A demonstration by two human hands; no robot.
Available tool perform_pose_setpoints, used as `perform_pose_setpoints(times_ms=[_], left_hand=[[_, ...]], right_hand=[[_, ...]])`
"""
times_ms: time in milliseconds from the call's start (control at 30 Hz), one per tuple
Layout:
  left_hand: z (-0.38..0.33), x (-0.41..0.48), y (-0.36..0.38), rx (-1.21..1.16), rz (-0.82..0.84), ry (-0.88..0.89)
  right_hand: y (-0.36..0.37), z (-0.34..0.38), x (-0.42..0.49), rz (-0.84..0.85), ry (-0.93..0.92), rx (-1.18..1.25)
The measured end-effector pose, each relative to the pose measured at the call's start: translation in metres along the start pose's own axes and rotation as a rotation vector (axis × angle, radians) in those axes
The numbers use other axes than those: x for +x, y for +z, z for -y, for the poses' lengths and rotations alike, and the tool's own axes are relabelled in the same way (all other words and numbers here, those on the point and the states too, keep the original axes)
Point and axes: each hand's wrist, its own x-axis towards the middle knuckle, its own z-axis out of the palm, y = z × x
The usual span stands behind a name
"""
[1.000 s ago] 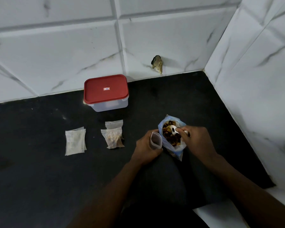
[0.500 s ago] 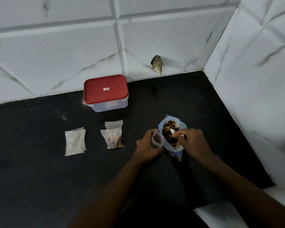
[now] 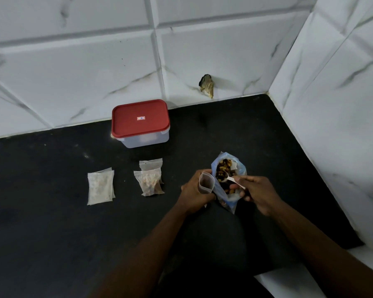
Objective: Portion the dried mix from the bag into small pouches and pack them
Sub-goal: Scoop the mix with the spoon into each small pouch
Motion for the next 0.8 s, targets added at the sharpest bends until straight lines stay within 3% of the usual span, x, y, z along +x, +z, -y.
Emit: perform_pose_setpoints(times_ms=[267,800], left_hand=[[0.001,0.001,-0.003,0.031,0.01,0.026],[0.016,-0.007,0.004,0.092,-0.171,0.105]], right_hand=[[0.012,-0.002,-0.005,-0.094,-0.053,0.046],[-0.016,0.004,-0.026,0.051,-0.044,0.134]])
